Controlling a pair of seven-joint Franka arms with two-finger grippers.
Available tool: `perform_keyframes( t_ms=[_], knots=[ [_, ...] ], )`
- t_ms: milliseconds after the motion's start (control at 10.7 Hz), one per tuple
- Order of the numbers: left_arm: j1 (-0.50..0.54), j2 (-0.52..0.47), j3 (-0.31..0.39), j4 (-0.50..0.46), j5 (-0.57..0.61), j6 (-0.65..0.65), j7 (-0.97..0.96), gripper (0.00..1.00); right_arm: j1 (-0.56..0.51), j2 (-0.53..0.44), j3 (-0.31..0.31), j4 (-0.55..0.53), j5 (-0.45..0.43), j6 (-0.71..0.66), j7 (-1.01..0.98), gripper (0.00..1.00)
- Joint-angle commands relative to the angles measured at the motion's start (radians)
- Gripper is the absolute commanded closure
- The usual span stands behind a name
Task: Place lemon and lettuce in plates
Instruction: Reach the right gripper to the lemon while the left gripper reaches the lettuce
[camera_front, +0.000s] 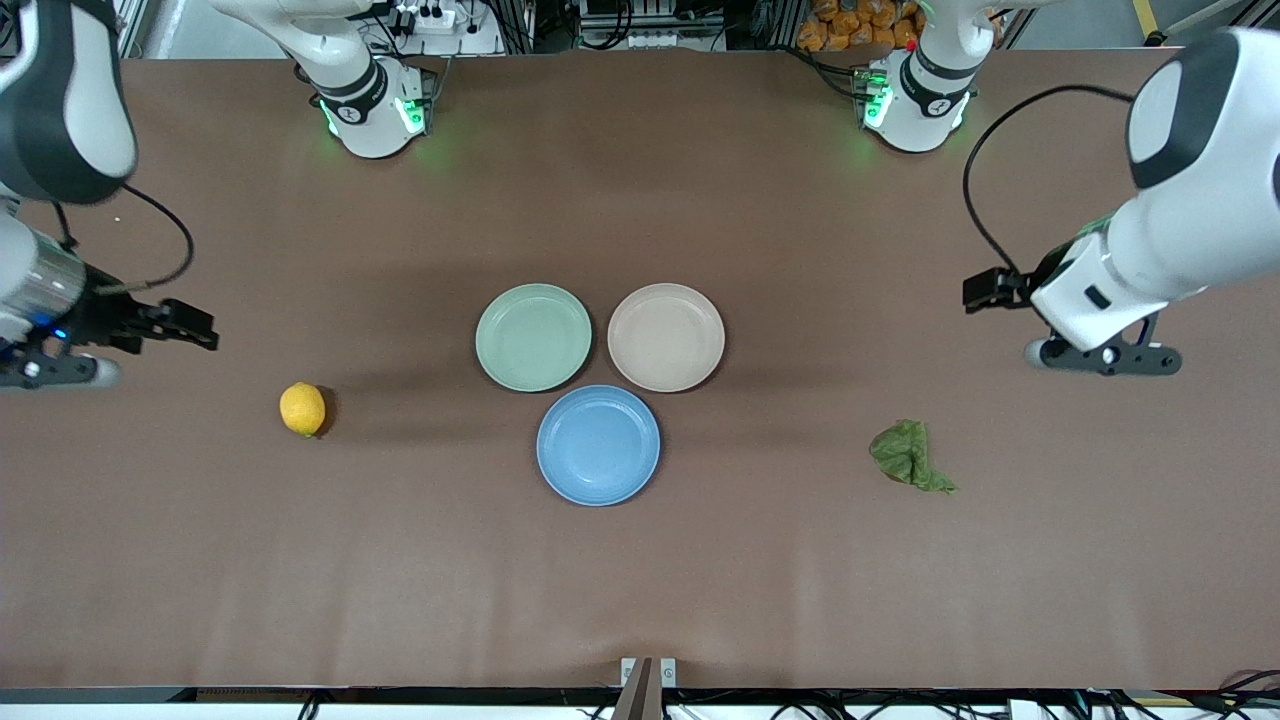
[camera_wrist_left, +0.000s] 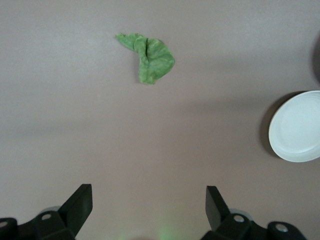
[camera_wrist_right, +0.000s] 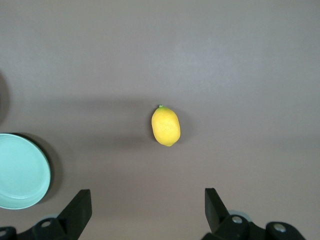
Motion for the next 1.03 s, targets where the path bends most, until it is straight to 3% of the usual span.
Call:
perform_keyframes(
  t_ms=[0, 375, 938],
  knots=[
    [0.004, 0.065, 0.002, -0.044, -0.002, 0.119, -0.004, 0.0, -0.004, 0.047, 0.003, -0.03, 0.019, 0.053, -0.014, 0.0],
    [0.011, 0.198, 0.009, -0.047, 0.05, 0.263, -0.098, 0.0, -0.01, 0.068, 0.003, -0.19, 0.021, 0.286, -0.065, 0.0],
    [0.024, 0.361, 0.014, -0.047, 0.07, 0.509, -0.273, 0.0, -0.024, 0.203, 0.003, -0.284, 0.021, 0.524, -0.091, 0.0]
  ],
)
